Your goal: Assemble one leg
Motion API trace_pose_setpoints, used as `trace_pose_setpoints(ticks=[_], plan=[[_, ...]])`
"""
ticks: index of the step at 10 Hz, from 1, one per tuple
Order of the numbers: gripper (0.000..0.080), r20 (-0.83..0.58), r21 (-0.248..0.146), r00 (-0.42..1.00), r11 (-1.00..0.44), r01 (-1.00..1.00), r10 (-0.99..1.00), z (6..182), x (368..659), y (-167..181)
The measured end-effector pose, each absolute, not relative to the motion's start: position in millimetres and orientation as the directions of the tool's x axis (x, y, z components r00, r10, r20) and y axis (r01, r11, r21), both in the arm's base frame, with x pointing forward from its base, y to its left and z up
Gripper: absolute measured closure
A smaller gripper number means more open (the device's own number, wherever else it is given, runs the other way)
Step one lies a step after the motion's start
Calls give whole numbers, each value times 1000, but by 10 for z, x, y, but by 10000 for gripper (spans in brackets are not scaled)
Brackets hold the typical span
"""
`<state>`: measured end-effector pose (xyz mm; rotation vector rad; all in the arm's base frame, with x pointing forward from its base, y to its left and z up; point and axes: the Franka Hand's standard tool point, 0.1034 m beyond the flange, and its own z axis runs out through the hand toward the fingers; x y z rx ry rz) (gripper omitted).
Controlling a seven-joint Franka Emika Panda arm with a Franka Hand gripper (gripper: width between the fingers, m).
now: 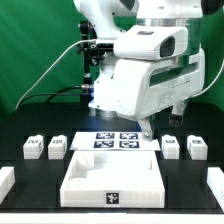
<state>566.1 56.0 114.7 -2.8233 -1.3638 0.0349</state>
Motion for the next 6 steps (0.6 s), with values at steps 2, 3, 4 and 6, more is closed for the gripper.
trace_pose_setpoints(ticks=[2,3,4,6], plan=[[150,-18,-15,621,-622,783,783,1144,5660,560],[150,-18,-15,621,-622,783,783,1144,5660,560],[150,-18,-15,621,-622,783,783,1144,5660,560],[150,-18,-16,622,-622,783,783,1144,5660,560]])
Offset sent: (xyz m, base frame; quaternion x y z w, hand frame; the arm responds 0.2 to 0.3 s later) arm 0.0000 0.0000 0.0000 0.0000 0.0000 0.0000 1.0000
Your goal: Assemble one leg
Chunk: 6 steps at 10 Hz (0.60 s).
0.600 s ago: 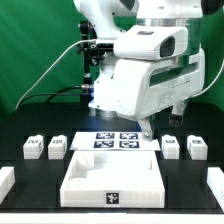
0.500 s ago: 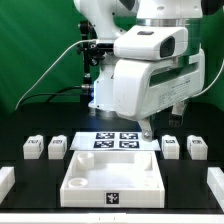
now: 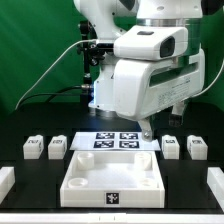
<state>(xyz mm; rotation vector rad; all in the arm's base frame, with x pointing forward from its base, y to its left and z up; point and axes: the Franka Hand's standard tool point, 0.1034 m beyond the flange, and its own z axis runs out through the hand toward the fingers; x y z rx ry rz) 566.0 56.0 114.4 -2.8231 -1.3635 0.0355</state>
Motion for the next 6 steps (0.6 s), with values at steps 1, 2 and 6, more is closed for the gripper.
trace_pose_setpoints(ticks=[1,2,6], plan=[[150,-18,-16,620,-620,784,784,1143,5660,559],[150,-18,-17,586,-586,810,810,1134,5650,557],[150,5,31,85,-85,996,996,908,5151,125]])
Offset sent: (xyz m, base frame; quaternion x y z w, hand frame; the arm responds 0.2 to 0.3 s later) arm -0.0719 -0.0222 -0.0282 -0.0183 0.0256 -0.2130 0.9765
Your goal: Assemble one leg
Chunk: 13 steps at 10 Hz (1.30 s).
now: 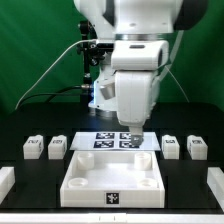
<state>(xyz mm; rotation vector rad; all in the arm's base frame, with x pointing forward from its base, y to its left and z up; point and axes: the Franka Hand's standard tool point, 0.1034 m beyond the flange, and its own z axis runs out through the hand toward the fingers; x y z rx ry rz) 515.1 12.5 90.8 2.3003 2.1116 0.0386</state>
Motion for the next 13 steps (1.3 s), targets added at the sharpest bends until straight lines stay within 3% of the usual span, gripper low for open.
trace_pose_setpoints(ticks=[1,2,5,8,9,10,12,13], plan=[[150,2,29,56,-56,998,998,901,5150,106],[150,-10,28,-68,69,997,998,894,5147,100],[150,-10,23,-71,72,997,997,868,5126,82],[150,-2,-12,-37,37,999,999,399,4510,-88],[150,3,-13,-34,34,999,999,286,4427,-97],[150,7,-22,-23,23,999,1000,190,4386,-143],[150,7,-25,-14,14,1000,1000,173,4391,-162],[272,8,-26,-14,14,1000,1000,167,4386,-164]])
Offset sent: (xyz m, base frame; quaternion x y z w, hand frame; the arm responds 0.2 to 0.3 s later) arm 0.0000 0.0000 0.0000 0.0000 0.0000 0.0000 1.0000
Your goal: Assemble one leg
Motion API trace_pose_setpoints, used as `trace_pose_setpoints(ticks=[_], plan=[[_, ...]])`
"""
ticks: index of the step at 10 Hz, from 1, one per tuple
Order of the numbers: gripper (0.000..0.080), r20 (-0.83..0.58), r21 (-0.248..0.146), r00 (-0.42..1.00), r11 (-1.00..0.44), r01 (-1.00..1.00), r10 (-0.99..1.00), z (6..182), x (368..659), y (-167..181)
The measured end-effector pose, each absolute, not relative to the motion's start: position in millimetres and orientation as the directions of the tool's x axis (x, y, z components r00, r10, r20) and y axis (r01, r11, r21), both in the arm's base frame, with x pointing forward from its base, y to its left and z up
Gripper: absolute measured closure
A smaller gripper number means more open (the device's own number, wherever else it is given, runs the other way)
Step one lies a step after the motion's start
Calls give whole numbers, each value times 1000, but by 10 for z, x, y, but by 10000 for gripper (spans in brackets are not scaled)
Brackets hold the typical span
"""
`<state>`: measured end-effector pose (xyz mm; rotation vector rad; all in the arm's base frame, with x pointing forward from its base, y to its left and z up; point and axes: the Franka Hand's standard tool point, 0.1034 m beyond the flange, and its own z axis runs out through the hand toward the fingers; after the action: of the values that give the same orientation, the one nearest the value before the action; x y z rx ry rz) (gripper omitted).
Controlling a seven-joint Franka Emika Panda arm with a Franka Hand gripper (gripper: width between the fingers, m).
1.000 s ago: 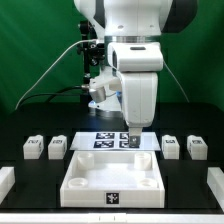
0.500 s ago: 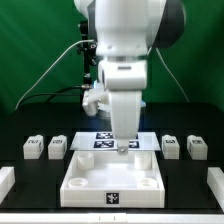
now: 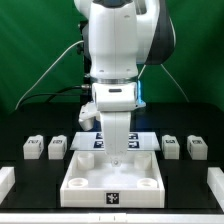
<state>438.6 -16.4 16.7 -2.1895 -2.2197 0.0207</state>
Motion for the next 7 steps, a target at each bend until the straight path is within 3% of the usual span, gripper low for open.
trace_pose_setpoints(ticks=[1,2,3,4,7], plan=[[407,8,-26,-13,13,1000,1000,165,4385,-166],[590,8,-27,-13,13,1000,1000,164,4384,-168],[590,8,-27,-12,13,1000,1000,163,4382,-169],[718,8,-27,-12,12,1000,1000,164,4384,-172],[746,7,-25,-11,11,1000,1000,166,4387,-173]])
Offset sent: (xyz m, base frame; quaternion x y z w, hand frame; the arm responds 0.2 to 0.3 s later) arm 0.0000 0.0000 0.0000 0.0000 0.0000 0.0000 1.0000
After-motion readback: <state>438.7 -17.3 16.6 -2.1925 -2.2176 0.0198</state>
